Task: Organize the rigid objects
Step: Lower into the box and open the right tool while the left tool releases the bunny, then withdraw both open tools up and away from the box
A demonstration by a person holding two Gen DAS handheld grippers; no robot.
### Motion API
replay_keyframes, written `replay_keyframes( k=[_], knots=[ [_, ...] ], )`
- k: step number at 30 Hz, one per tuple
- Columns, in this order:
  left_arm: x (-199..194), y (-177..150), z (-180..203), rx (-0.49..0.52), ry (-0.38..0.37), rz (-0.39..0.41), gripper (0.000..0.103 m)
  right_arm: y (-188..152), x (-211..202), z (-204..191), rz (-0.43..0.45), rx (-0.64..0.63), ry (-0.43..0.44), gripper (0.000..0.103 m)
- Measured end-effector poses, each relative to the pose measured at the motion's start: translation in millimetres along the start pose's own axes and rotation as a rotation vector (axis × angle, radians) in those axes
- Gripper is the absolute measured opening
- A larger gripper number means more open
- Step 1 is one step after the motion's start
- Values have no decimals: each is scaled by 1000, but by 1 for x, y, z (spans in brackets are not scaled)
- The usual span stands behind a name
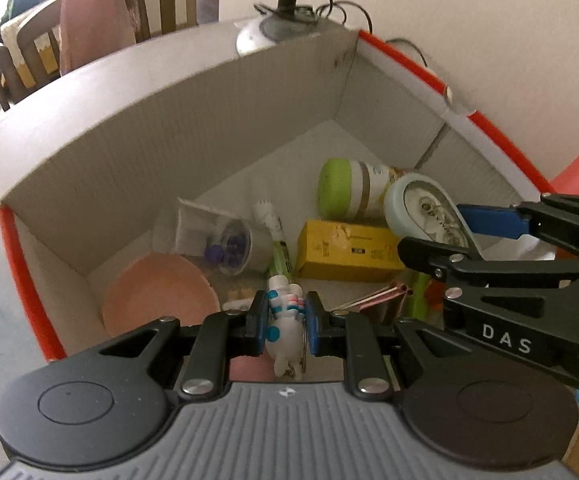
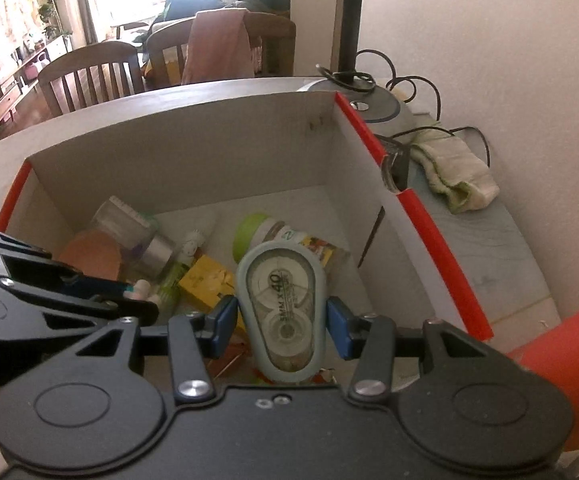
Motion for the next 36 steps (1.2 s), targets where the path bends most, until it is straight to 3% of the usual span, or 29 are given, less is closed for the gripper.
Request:
replay_keyframes(
  k=[8,14,17,18,19,21,27,36],
  knots=[
    [7,-1,4,17,-1,-72,19,3,-1,3,7,19,13,48],
    [0,-6,2,16,3,-72,22,2,-14,0,30,31,36,51],
    [-9,-10,1,9,1,-58,33,1,-21,-3,44,37,46,54],
    [-11,-9,1,3,-6,-54,43,1,-24,-3,51,44,49,54],
    [-16,-10,1,-2,-12,-42,51,1,-27,-3,55,49,54,54],
    [-26,-10,0,3,-19,-7,55,2,-34,-6,71,53,63,54],
    [-57,-13,-5,-7,-44,70,56,4,-60,-19,119,55,94,57],
    [-103,-23,-31,-47,-43,181,56,-4,-99,-47,188,56,138,70]
  ],
)
Point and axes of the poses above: each gripper's, at about its wrist camera, not at the fingertips, and x roughly the way its jaws point, z to its right, y to its top, the point moved 9 cm from there along x, roughly the way its jaws point, and after that the axes turned 11 degrees about y, right-handed, at the moved point
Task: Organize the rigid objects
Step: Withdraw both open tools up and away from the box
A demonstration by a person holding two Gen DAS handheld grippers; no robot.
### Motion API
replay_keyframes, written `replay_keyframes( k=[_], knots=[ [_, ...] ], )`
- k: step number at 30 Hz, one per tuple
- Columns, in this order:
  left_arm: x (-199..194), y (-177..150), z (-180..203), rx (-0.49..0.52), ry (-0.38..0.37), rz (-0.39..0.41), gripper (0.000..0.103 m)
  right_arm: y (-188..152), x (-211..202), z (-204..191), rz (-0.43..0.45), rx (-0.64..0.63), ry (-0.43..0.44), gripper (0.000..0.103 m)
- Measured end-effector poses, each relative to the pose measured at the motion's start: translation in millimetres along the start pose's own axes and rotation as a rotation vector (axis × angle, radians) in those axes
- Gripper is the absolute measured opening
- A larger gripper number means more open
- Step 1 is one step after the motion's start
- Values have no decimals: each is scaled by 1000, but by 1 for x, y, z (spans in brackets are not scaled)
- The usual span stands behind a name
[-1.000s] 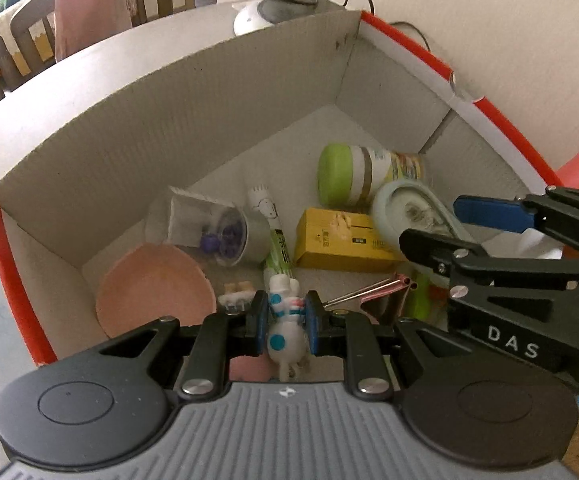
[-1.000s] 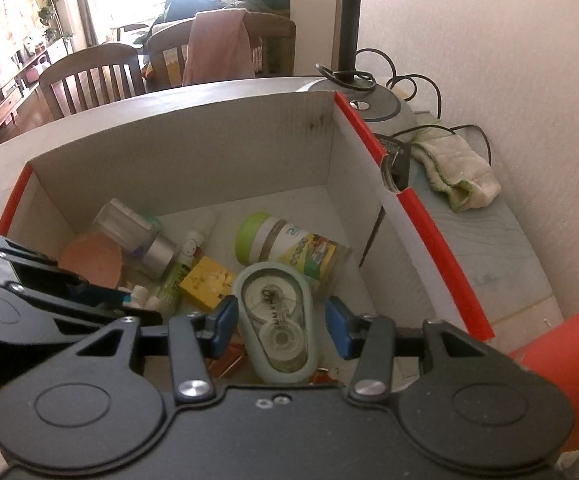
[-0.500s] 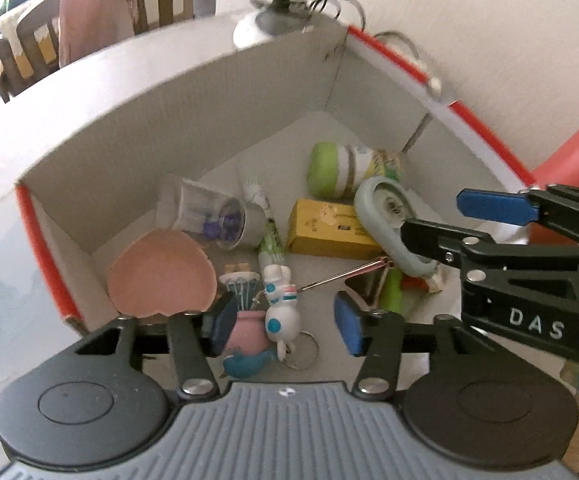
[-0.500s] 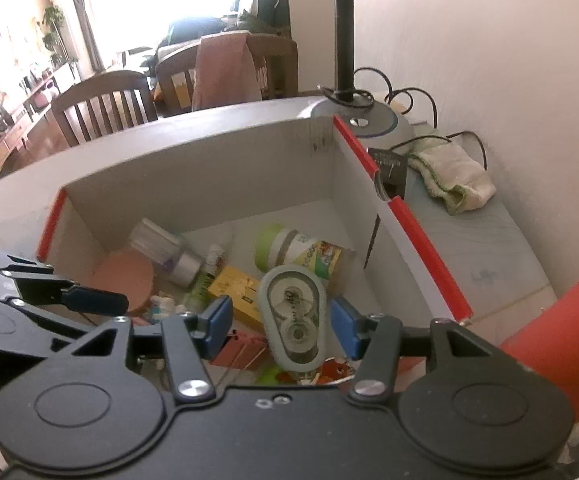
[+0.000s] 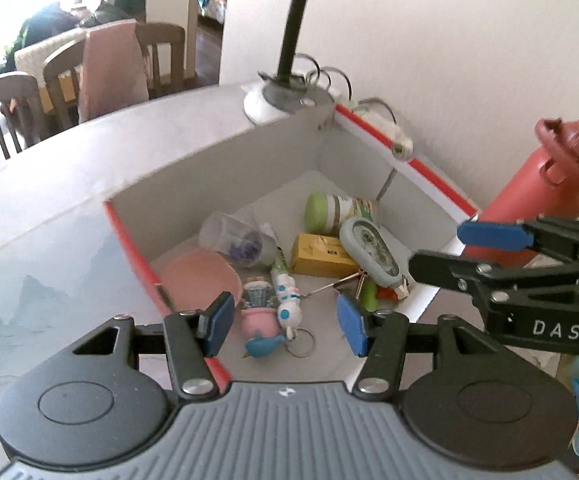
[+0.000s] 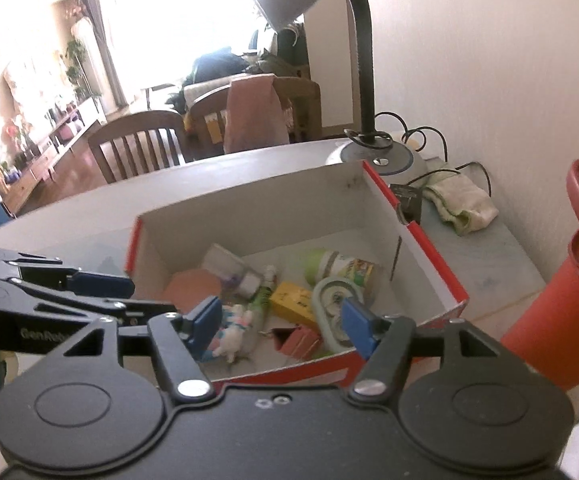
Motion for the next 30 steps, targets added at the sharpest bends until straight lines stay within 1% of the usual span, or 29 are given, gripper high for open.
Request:
replay_keyframes(
  k=[5,6,7,10,14,16,17,22,24,25,26,28,30],
  knots=[
    [-29,0,-13,-5,1,63,56,-3,-14,-16,36,6,15,76],
    [-35,-1,-15,-8,-5,71,59,-3,-17,-19,44,8,17,77],
    [-39,-1,-16,-11,-10,78,65,-4,-19,-23,52,10,21,78],
    [-54,-4,-21,-17,-23,104,67,-7,-27,-33,79,11,27,84],
    [-69,-11,-29,-17,-29,119,68,-11,-35,-44,109,22,41,89],
    [-76,-16,-32,-29,-42,122,75,-13,-39,-49,122,25,45,92],
    [-78,-17,-34,-37,-46,123,77,-15,-42,-51,129,26,44,94],
    [-87,-26,-40,-51,-52,120,78,-22,-54,-66,169,-8,26,102],
    [-92,-29,-40,-47,-58,123,79,-24,-59,-71,181,-18,15,102],
    [-93,-30,-41,-47,-58,124,85,-26,-61,-73,184,-16,14,102],
    [-93,-30,-40,-49,-60,126,88,-27,-63,-75,188,-11,16,102],
    [-98,-33,-41,-52,-71,135,91,-30,-67,-76,199,5,10,102],
    [-102,-35,-41,-51,-66,142,93,-32,-70,-76,205,22,2,102]
  ],
)
Point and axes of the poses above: each gripper's, at about its wrist camera, not at the fingertips, and x roughly the way its jaws point, z to its right, y to its top, the point moved 9 cm from there along x, roughly the way its jaws point, and after that the axes turned 11 degrees about y, right-handed, at the moved point
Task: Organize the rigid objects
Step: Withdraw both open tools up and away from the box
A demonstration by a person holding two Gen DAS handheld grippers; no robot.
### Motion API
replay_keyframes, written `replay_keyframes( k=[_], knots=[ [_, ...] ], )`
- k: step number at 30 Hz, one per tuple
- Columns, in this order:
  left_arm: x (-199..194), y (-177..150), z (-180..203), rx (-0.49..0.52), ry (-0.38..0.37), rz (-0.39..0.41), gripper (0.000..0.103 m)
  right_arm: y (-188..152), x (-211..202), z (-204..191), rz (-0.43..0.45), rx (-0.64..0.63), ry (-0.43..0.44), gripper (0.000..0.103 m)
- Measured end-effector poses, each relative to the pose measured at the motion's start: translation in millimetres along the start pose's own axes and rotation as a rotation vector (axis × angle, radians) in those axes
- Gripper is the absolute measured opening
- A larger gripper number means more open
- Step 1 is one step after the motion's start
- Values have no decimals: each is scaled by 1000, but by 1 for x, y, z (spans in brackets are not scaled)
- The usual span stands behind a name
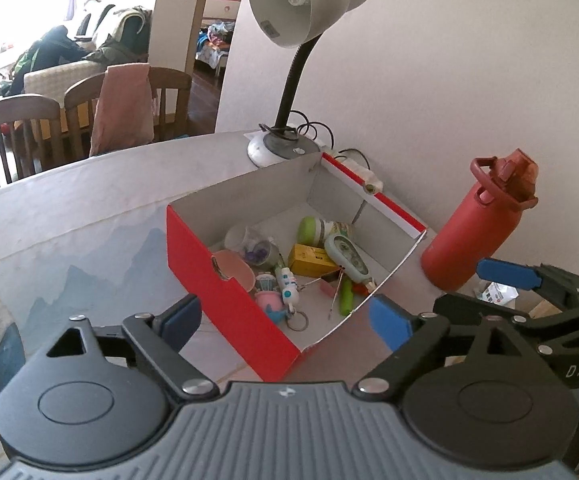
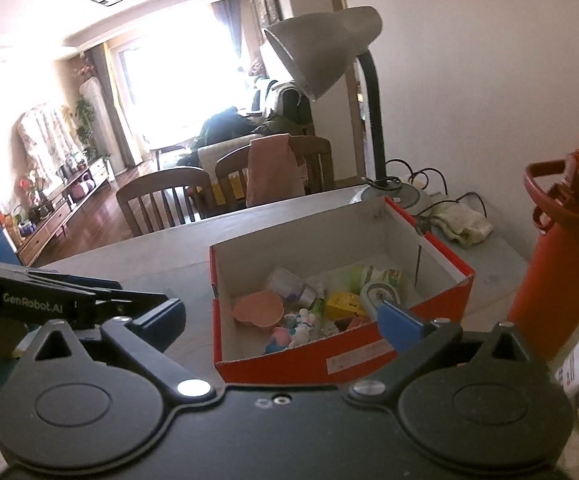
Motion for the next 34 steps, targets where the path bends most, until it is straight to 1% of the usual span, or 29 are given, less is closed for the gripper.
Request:
replay_keyframes(
  k=[3,8,12,16,19,22,34],
  knots=[
    [-7,-1,1,15,15,18,101,-4,-5,0,5,24,-6,102],
    [-20,-3,6,25,-7,60,101,-11,-12,-3,12,28,-21,102],
    [-29,-3,9,40,-6,91,101,-15,-18,-3,18,56,-22,102],
    [-35,-3,13,41,-29,111,101,-18,-24,-2,30,69,-28,102],
    [-39,-3,16,56,-19,126,101,-17,-29,-4,41,60,-41,102],
    [-38,-5,17,75,7,126,101,-16,-33,-5,49,54,-47,102],
    [-36,-15,22,116,56,113,101,-18,-36,-7,49,58,-44,102]
  ],
)
Point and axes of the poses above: each gripper's, at about its wrist camera, not at the fingertips, and x roughly the way its jaws point, z to its right, y to its top, the point moved 9 cm from there along x, roughly the way its jaws point, and after that the axes turned 11 degrees about y, right-handed, at the moved point
